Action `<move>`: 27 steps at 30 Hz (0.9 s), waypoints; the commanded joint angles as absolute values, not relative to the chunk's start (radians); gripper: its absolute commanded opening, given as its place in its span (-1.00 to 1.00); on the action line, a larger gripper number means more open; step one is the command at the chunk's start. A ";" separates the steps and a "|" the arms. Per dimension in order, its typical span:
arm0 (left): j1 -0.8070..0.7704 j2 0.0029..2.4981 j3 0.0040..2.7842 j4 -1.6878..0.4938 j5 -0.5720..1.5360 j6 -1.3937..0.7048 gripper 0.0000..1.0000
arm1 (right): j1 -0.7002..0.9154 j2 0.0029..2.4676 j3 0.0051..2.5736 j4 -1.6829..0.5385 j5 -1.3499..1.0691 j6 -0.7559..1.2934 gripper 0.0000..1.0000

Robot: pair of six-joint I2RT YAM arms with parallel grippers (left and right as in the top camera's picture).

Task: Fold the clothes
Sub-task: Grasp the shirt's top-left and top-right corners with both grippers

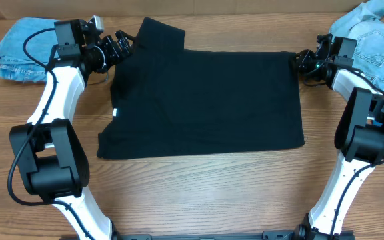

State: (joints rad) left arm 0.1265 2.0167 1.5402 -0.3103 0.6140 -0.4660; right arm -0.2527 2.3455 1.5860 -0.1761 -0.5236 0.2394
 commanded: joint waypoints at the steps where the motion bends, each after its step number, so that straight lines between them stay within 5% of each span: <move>1: 0.130 2.031 1.570 -0.310 0.625 -0.472 1.00 | -0.237 2.395 1.579 -0.197 -0.509 0.232 -0.72; 4: 0.130 2.031 1.570 -0.310 0.625 -0.472 1.00 | -0.237 2.395 1.579 -0.197 -0.510 0.236 -0.92; 21: 0.123 2.043 1.570 -0.206 0.537 -0.537 1.00 | -0.237 2.290 1.691 -0.332 -0.652 0.226 -0.92; 27: 0.138 2.162 1.597 -0.118 0.685 -0.561 1.00 | -0.237 2.226 1.691 -0.393 -0.653 0.181 -0.92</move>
